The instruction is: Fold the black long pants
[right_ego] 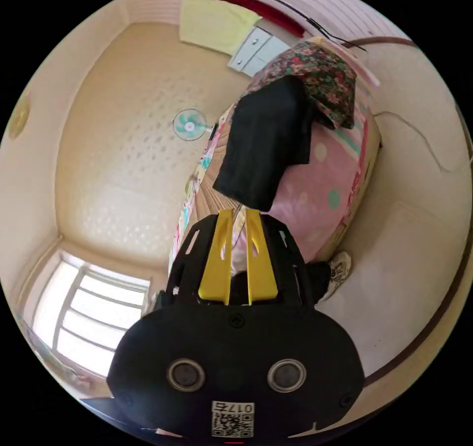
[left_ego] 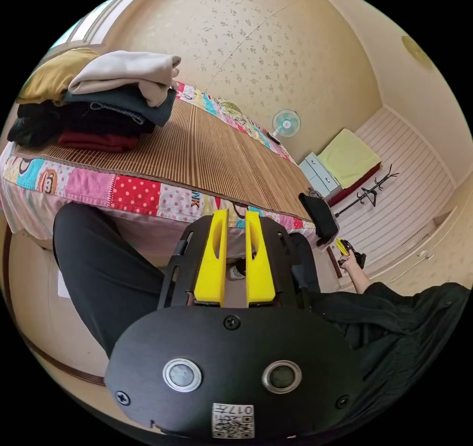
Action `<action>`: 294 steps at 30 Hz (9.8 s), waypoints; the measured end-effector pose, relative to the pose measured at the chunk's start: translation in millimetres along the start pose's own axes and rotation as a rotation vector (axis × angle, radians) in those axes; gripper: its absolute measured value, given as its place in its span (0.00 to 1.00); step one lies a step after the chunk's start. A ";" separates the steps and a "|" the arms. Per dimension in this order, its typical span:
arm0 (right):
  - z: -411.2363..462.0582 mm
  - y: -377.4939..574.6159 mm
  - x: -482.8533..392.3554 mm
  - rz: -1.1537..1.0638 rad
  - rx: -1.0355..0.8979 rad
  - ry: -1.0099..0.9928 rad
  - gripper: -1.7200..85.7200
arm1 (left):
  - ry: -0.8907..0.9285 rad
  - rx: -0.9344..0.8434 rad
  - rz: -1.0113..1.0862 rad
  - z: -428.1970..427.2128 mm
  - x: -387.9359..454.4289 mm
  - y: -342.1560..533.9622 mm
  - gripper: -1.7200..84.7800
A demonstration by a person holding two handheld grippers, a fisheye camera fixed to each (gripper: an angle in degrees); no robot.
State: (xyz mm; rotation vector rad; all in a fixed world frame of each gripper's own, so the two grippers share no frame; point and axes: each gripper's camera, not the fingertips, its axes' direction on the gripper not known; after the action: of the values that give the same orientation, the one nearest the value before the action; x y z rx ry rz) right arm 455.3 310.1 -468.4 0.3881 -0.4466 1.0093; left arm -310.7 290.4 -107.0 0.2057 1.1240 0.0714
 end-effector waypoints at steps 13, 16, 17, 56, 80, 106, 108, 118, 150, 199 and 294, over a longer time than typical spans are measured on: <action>85.6 -14.8 44.0 0.528 0.010 -0.276 0.14 | -0.022 -0.018 -0.066 7.8 -2.1 1.0 0.13; 82.8 -30.6 3.2 0.403 0.013 -0.286 0.08 | -0.010 -0.002 -0.084 2.2 -10.2 4.3 0.13; 77.4 -43.8 -32.9 0.269 0.004 -0.221 0.06 | -0.005 -0.005 -0.086 2.0 -11.8 4.6 0.13; 198.4 73.8 -100.2 -0.144 -0.256 0.210 0.18 | 0.107 0.031 -0.086 -52.9 -74.0 40.4 0.12; 229.2 171.2 -407.0 -0.917 -0.765 -0.763 0.10 | 0.356 -0.037 0.340 -1.8 99.4 -81.0 0.15; 194.0 197.4 -389.7 -0.487 -0.822 -1.133 0.05 | 0.496 0.043 -0.100 20.3 4.9 -141.9 0.02; 142.9 173.3 -411.9 -0.552 -0.710 -1.235 0.05 | 0.456 0.170 0.019 -40.7 31.9 -159.4 0.01; -130.1 182.1 -477.9 -0.867 -0.031 -1.350 0.05 | 0.542 0.664 0.503 -282.5 215.9 -154.5 0.01; 413.7 346.5 -230.0 -0.862 -0.871 -0.011 0.12 | -0.037 -0.130 -0.092 134.7 -137.1 -145.2 0.13; 375.6 469.7 -157.9 -1.087 -0.439 0.519 0.05 | 0.500 -0.236 -0.036 202.6 -127.8 -162.4 0.05; 476.7 435.0 -345.9 -1.414 -0.494 0.181 0.04 | 0.180 -0.389 0.143 169.9 -203.1 -68.4 0.11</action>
State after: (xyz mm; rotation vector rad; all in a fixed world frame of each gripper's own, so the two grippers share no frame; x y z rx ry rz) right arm -166.4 29.2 -202.6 0.0863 -0.1495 -0.4445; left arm -248.6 169.2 130.3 -0.0696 1.2493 0.4391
